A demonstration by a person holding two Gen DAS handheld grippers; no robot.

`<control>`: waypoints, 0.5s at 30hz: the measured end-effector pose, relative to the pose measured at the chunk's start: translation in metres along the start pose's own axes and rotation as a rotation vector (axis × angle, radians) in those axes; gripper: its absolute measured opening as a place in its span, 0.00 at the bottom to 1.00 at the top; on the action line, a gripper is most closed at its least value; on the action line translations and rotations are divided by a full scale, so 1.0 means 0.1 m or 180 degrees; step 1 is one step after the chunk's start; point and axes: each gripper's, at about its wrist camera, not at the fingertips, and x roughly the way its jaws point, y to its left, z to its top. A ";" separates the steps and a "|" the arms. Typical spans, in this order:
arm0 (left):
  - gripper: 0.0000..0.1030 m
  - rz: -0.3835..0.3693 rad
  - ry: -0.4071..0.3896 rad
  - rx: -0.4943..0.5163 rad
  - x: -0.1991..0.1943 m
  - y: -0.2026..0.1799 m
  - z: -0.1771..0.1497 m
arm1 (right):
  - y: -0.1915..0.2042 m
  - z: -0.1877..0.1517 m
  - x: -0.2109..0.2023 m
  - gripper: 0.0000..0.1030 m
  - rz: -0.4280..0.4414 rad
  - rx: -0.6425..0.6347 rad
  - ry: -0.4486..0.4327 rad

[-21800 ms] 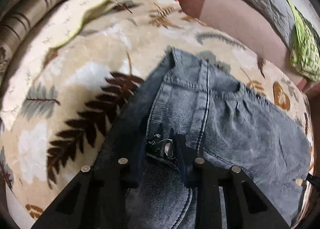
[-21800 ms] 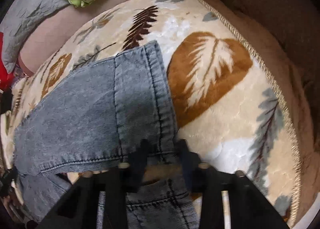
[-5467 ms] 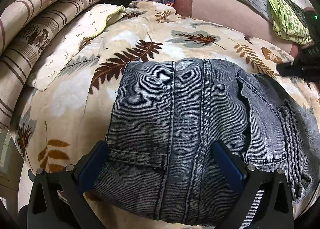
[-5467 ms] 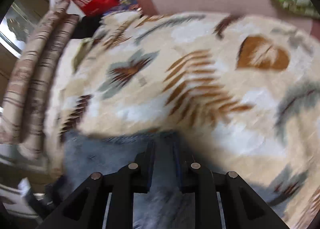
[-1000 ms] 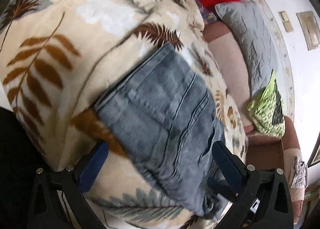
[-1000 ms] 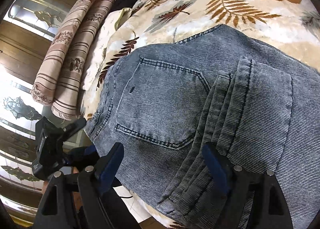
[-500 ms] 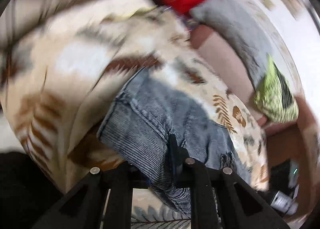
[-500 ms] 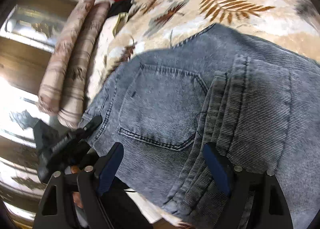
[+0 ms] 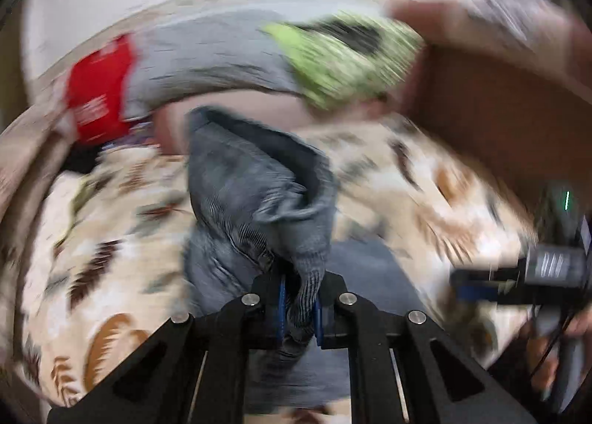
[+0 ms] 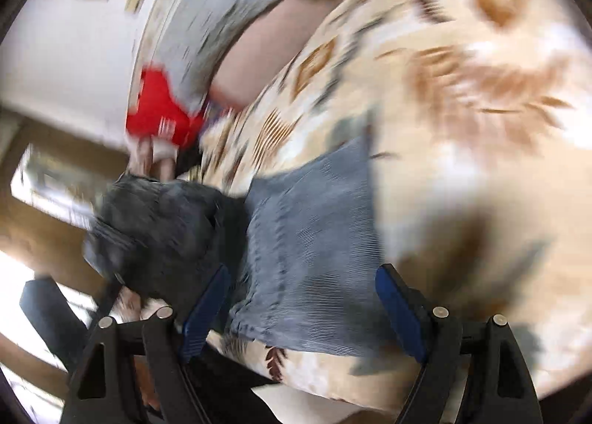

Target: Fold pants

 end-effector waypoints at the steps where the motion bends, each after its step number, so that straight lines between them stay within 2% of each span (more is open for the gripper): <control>1: 0.11 -0.0104 0.0107 0.0069 0.12 -0.14 -0.05 | -0.14 0.00 -0.15 0.82 0.0012 0.0128 -0.0137; 2: 0.11 -0.0250 0.0326 0.0167 0.31 -0.32 -0.15 | -0.22 0.02 -0.24 0.82 0.0014 0.0201 -0.0221; 4: 0.15 -0.0400 0.0967 0.0410 0.78 -0.59 -0.42 | -0.38 0.03 -0.38 0.82 0.0019 0.0351 -0.0360; 5: 0.16 -0.0392 0.1114 0.0457 0.89 -0.63 -0.51 | -0.42 0.03 -0.38 0.82 0.0005 0.0384 -0.0358; 6: 0.21 -0.0398 0.0962 0.0531 0.82 -0.65 -0.53 | -0.46 0.03 -0.38 0.82 -0.0012 0.0409 -0.0344; 7: 0.28 -0.0517 0.0893 0.0536 0.71 -0.62 -0.49 | -0.48 0.03 -0.36 0.82 -0.0025 0.0412 -0.0312; 8: 0.47 -0.0734 0.0903 0.0464 0.60 -0.56 -0.41 | -0.48 0.03 -0.35 0.82 -0.0036 0.0390 -0.0285; 9: 0.60 -0.0880 0.0874 0.0377 0.48 -0.49 -0.36 | -0.47 0.03 -0.32 0.82 -0.0066 0.0355 -0.0255; 10: 0.64 -0.0950 0.0744 0.0272 0.32 -0.38 -0.30 | -0.45 0.03 -0.29 0.82 -0.0082 0.0344 -0.0231; 12: 0.78 -0.0868 0.0295 0.0004 -0.04 -0.08 -0.17 | -0.42 0.02 -0.26 0.82 -0.0034 0.0306 -0.0177; 13: 0.80 -0.0741 0.0128 -0.0161 -0.17 0.13 -0.14 | -0.37 0.00 -0.24 0.82 -0.0005 0.0268 -0.0154; 15: 0.83 -0.0469 -0.0003 -0.0454 -0.21 0.49 -0.15 | -0.24 -0.04 -0.18 0.82 0.0112 0.0216 -0.0075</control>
